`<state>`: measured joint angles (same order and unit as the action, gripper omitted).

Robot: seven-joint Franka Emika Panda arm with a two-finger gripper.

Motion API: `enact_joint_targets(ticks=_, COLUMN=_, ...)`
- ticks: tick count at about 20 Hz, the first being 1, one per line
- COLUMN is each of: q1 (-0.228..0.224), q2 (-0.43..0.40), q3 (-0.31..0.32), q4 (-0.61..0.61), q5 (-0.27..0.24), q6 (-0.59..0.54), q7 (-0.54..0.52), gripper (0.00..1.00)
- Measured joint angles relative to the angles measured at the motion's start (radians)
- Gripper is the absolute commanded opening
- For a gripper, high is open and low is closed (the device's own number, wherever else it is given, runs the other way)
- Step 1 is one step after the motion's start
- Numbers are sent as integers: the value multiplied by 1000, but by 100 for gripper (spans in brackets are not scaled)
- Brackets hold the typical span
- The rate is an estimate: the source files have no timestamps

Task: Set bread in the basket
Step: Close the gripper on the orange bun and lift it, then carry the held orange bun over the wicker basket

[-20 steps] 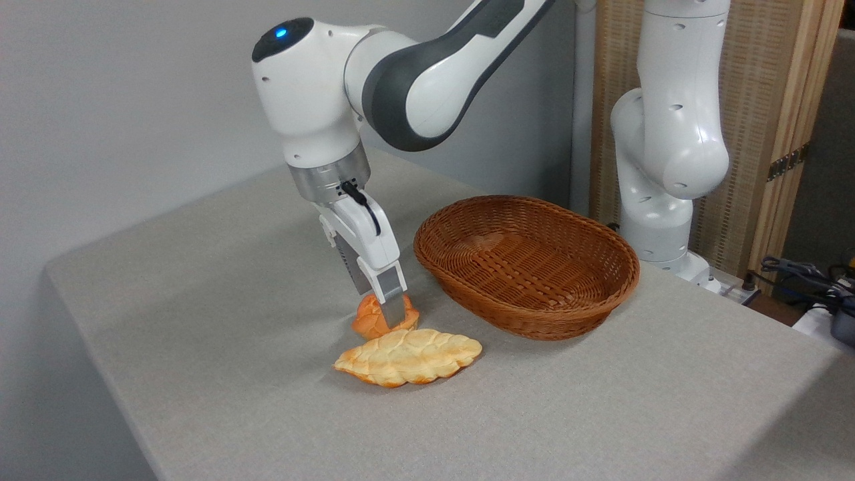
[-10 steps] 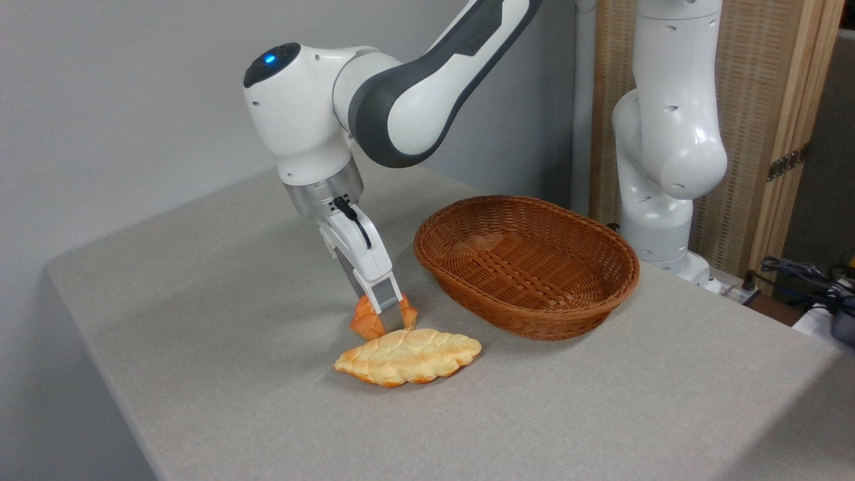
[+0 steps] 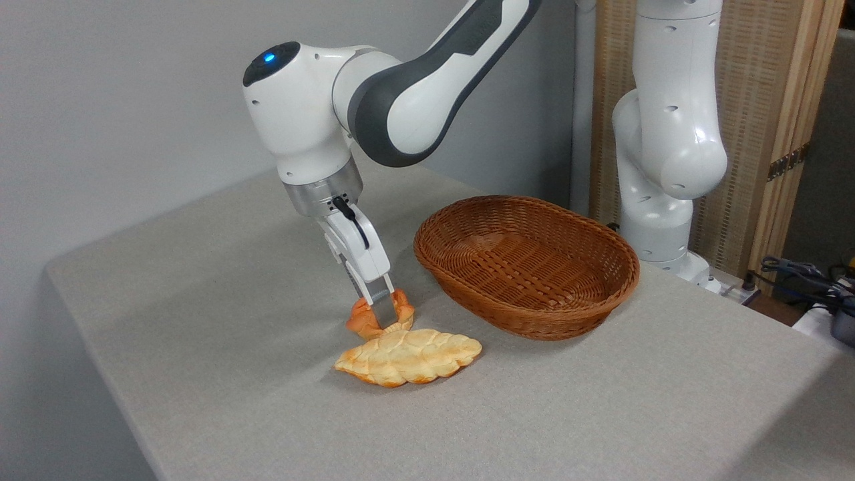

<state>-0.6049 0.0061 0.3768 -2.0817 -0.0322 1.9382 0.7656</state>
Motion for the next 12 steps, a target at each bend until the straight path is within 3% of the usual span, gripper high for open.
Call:
enact_joint_targets(ticks=8, q1=-5, q2=-87, q3=-10, q4=30, q5=-2, q6=-22, q7=0, gripper=55)
enact_joint_targets(ticks=12, q1=-6, q2=-149, q3=-23, q4=59, q5=-3, q6=-180, q7=0, gripper=67)
